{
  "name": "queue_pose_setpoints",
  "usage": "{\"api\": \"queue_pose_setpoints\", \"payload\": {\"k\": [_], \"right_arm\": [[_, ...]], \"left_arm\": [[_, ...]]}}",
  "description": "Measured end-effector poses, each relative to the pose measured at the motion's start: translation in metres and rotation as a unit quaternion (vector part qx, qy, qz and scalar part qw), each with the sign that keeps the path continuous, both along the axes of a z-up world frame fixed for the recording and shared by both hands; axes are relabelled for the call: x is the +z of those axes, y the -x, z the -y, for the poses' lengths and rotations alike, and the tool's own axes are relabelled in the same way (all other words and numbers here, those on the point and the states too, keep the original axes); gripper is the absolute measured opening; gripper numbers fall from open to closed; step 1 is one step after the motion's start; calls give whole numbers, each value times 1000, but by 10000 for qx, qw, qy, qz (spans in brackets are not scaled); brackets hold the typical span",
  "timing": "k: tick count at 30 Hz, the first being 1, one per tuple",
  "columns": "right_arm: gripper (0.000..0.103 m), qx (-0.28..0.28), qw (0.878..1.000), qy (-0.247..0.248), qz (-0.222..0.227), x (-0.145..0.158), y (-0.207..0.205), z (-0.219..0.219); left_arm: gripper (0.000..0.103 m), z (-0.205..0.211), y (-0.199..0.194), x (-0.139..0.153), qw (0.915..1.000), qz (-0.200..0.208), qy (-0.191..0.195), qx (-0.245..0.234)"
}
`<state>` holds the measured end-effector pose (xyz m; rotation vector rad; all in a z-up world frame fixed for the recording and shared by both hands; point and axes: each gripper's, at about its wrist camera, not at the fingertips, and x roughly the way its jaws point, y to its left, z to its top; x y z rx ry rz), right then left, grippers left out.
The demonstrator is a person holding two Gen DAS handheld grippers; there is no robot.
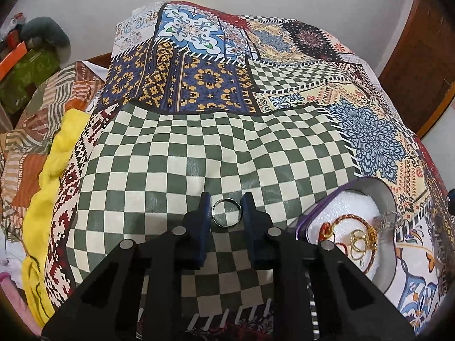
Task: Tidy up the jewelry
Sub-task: 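Grasp a silver ring with the left tool while the right tool carries its ring, then lower both rings into the heart tin and open both tools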
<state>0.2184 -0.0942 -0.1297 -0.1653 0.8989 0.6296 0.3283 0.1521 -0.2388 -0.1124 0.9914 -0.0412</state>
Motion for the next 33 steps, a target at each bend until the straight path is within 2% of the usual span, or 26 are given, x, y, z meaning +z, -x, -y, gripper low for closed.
{"api": "queue_pose_setpoints", "payload": {"k": [8, 17, 22, 33], "right_arm": [[8, 104, 9999, 13, 110, 8, -3, -11], [8, 281, 9993, -103, 206, 18, -9, -40], [8, 381, 9990, -170, 181, 21, -16, -57], [8, 472, 9987, -173, -83, 12, -34, -83]], "left_arm": [[20, 7, 21, 15, 9996, 177, -181, -123], [20, 24, 55, 66, 9952, 816, -272, -476], [20, 35, 59, 81, 9931, 964, -162, -643], [20, 53, 55, 69, 9930, 815, 99, -846]]}}
